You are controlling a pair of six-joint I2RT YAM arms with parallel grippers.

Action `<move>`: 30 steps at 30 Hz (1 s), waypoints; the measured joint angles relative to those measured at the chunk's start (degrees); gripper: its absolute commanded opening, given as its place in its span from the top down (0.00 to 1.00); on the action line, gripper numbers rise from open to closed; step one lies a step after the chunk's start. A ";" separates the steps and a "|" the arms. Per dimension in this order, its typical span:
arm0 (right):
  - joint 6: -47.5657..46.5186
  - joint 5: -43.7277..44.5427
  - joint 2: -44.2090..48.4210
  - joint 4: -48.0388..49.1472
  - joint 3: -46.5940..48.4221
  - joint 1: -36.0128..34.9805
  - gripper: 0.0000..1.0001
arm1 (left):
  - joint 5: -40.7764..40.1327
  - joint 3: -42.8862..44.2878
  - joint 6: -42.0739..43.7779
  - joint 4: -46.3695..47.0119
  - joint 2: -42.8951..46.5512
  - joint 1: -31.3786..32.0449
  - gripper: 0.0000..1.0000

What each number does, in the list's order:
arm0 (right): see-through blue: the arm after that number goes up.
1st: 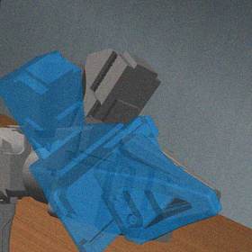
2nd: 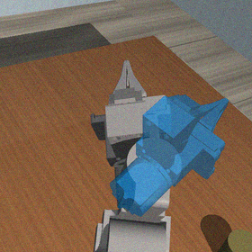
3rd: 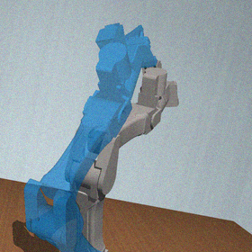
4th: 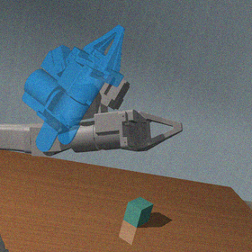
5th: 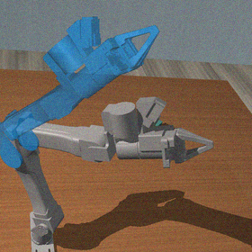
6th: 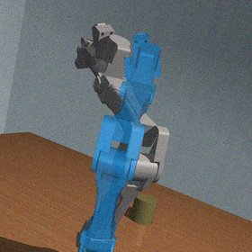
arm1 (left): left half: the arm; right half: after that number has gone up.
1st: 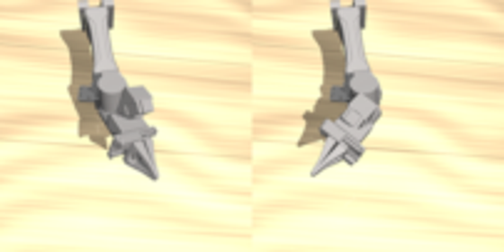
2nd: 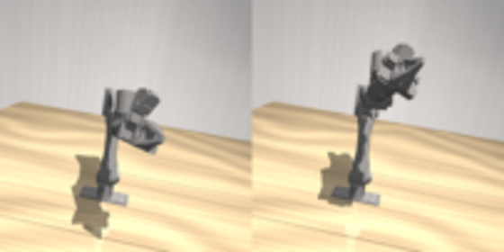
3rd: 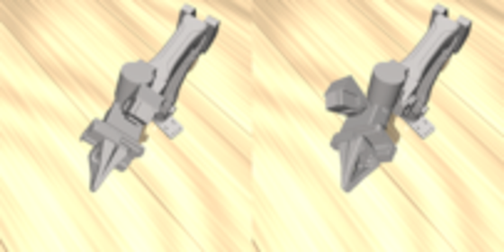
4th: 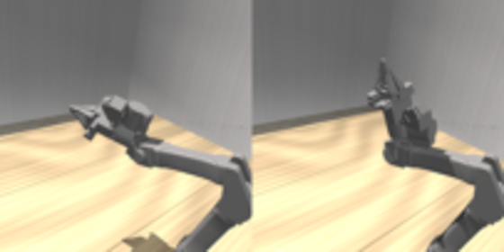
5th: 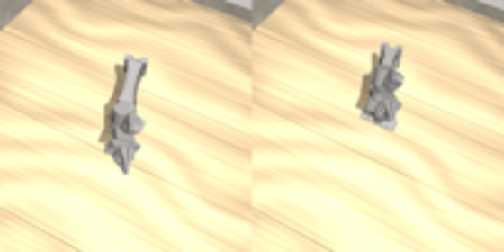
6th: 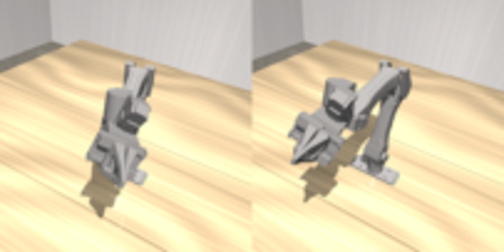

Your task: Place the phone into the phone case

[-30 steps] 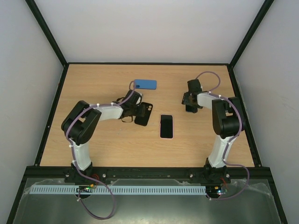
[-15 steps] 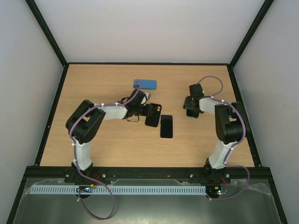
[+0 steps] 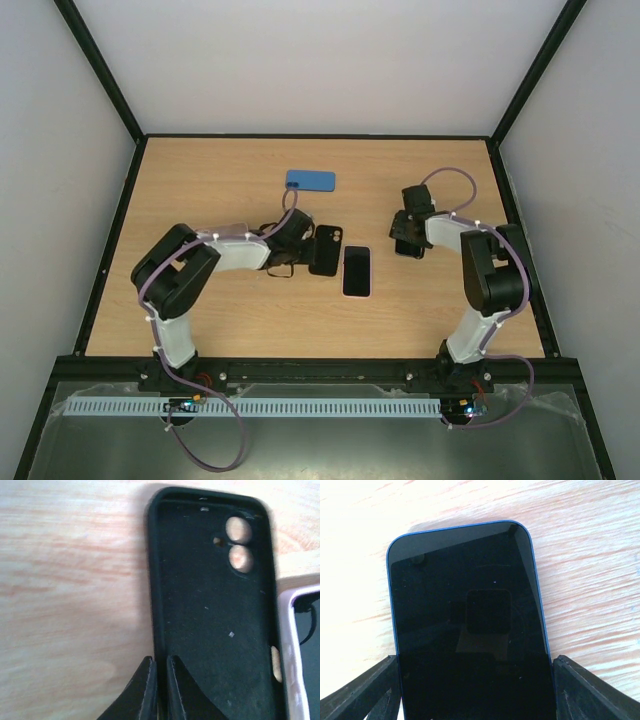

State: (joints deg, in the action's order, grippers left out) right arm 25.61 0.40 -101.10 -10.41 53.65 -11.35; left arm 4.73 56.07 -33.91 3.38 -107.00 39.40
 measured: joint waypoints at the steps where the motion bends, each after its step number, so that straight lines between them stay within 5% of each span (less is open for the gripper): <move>1: 0.15 -0.17 0.26 0.02 -0.31 -0.37 0.31 | -0.79 -0.70 -0.76 -0.59 0.72 0.24 0.98; 20: 2.10 -5.25 7.28 4.68 -8.66 -3.32 0.33 | -5.51 -22.38 -24.70 -0.63 22.49 1.42 0.98; 30: 3.15 -6.58 8.50 3.96 -9.42 -6.21 0.33 | -13.14 -24.35 -42.12 -3.15 27.26 10.86 0.95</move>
State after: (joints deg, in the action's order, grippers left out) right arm 28.75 -6.17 -92.60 -6.46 44.23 -17.56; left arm -8.40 31.73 -76.03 0.23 -79.75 50.26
